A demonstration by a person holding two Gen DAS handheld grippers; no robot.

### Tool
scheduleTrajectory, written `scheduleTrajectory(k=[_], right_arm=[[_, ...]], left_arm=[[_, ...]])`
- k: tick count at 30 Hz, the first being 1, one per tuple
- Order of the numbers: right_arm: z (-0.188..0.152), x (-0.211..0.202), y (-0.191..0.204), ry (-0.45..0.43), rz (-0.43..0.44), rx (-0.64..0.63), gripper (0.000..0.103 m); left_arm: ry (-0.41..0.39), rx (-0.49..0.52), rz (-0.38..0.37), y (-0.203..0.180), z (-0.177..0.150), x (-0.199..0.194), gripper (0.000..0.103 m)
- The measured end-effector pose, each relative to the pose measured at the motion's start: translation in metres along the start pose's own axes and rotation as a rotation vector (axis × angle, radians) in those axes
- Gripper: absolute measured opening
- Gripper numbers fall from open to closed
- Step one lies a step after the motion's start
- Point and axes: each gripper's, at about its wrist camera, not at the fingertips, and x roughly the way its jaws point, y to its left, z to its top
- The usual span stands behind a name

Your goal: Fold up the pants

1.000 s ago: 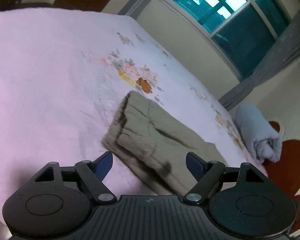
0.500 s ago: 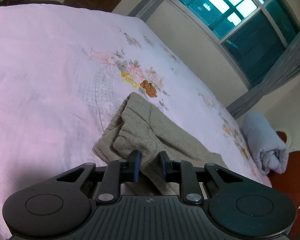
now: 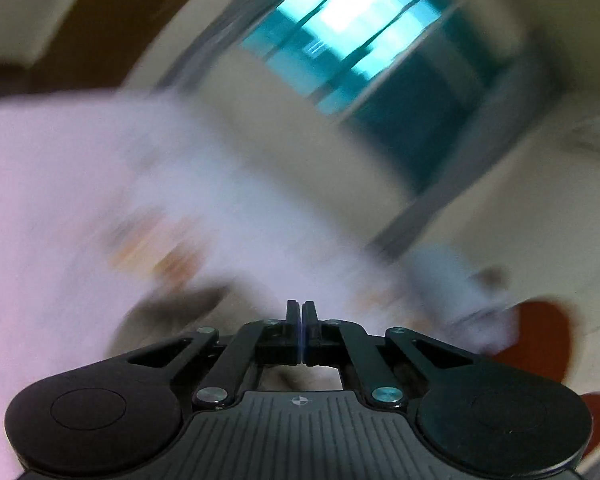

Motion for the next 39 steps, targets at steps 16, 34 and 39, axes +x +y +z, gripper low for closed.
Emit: scheduleTrajectory(k=[16, 34, 39], right_arm=[[-0.010, 0.005, 0.005, 0.024, -0.010, -0.046, 0.006], [-0.010, 0.003, -0.005, 0.025, 0.006, -0.036, 0.006], [-0.008, 0.006, -0.007, 0.030, 0.004, -0.033, 0.007]], left_arm=[[0.057, -0.294, 0.321, 0.073, -0.102, -0.031, 0.080], [0.078, -0.471, 0.265, 0.078, -0.109, 0.002, 0.019], [0.136, -0.393, 0.245, 0.069, -0.086, 0.028, 0.018]])
